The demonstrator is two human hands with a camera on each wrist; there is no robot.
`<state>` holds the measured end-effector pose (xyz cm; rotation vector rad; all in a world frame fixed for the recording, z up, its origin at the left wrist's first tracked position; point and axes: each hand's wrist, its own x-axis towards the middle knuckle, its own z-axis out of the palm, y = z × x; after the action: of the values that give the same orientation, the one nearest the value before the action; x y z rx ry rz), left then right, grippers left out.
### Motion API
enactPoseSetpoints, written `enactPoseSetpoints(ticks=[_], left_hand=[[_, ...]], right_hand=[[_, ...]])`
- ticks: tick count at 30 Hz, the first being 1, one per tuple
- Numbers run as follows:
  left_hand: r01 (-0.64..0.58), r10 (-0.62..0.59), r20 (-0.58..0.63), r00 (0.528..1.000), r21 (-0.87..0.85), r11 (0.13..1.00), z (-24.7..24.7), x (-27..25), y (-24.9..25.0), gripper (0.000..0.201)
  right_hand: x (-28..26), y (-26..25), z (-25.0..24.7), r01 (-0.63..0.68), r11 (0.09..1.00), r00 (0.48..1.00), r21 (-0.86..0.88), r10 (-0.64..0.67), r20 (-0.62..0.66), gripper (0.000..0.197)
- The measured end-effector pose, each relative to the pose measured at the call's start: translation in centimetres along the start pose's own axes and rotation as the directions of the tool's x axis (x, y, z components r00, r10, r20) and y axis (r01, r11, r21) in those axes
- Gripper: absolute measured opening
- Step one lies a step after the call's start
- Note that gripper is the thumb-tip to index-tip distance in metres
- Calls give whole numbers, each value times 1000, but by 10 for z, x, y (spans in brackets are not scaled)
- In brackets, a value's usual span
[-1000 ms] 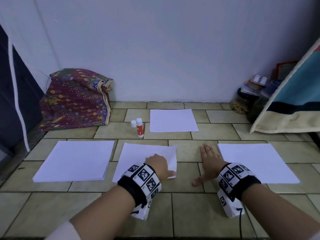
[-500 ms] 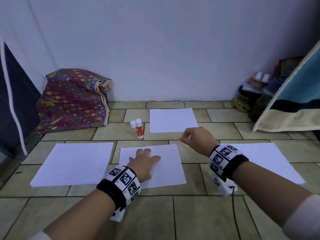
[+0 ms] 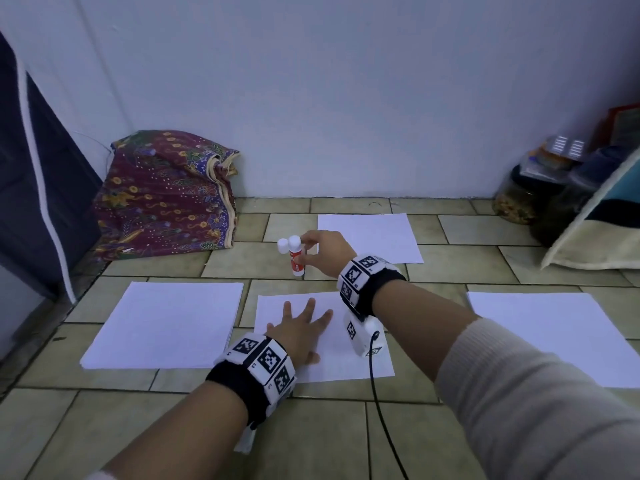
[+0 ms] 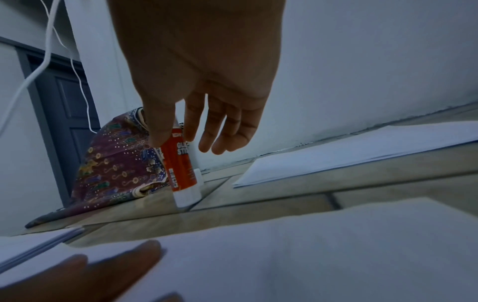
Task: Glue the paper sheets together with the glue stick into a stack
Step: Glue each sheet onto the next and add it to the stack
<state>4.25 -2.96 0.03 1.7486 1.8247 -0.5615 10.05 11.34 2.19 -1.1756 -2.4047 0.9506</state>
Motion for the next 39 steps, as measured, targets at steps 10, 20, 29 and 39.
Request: enactPoseSetpoints(ticks=[10, 20, 29, 39], left_hand=[[-25, 30, -35, 999, 134, 991, -3, -1, -4, 83], [-97, 148, -164, 975, 280, 955, -25, 3, 4, 96], [-163, 214, -169, 962, 272, 948, -26, 22, 18, 113], [-138, 195, -185, 963, 283, 949, -28, 21, 20, 116]], right_hand=[[-29, 18, -34, -160, 925, 985, 345, 172, -3, 23], [-73, 60, -73, -311, 877, 893, 366, 401, -205, 36], [-84, 60, -51, -267, 928, 941, 261, 310, -139, 37], [-83, 49, -35, -193, 978, 959, 83, 206, -195, 26]])
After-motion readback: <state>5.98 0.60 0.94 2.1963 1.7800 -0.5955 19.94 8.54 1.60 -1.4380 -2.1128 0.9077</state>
